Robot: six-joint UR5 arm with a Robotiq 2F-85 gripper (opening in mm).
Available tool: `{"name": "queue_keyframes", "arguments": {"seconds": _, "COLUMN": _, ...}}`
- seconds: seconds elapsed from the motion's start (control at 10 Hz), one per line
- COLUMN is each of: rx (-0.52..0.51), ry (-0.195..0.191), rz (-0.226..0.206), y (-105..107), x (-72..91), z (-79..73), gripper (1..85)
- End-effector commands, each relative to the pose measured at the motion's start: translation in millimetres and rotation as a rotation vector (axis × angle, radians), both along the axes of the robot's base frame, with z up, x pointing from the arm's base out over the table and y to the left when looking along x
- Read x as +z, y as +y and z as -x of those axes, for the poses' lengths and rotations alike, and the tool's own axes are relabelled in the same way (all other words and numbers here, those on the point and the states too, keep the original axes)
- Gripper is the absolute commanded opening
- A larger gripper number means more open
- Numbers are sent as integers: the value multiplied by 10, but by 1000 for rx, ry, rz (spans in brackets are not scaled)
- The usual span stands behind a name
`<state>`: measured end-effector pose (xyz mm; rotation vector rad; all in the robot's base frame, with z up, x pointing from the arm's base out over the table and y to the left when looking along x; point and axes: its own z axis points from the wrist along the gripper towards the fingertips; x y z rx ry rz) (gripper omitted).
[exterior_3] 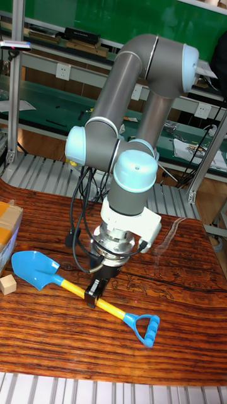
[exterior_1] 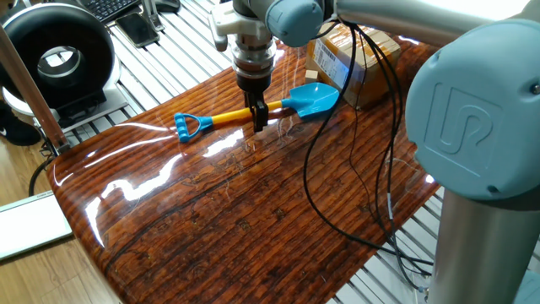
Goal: Use a shovel to scoop up an object
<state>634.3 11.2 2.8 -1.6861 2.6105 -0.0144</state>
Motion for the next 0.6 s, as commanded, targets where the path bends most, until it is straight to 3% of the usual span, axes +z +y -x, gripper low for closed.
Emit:
{"name": "queue_keyframes", "arguments": {"seconds": 0.0, "rx": -20, "ry": 14, "rz": -32, "y": 33, "x": 27, "z": 57, "gripper": 10}}
{"name": "queue_keyframes", "arguments": {"seconds": 0.2, "rx": -20, "ry": 45, "rz": -57, "y": 195, "x": 120, "z": 111, "gripper": 10}}
{"name": "queue_keyframes", "arguments": {"seconds": 0.5, "rx": -12, "ry": 56, "rz": -59, "y": 408, "x": 306, "z": 132, "gripper": 10}}
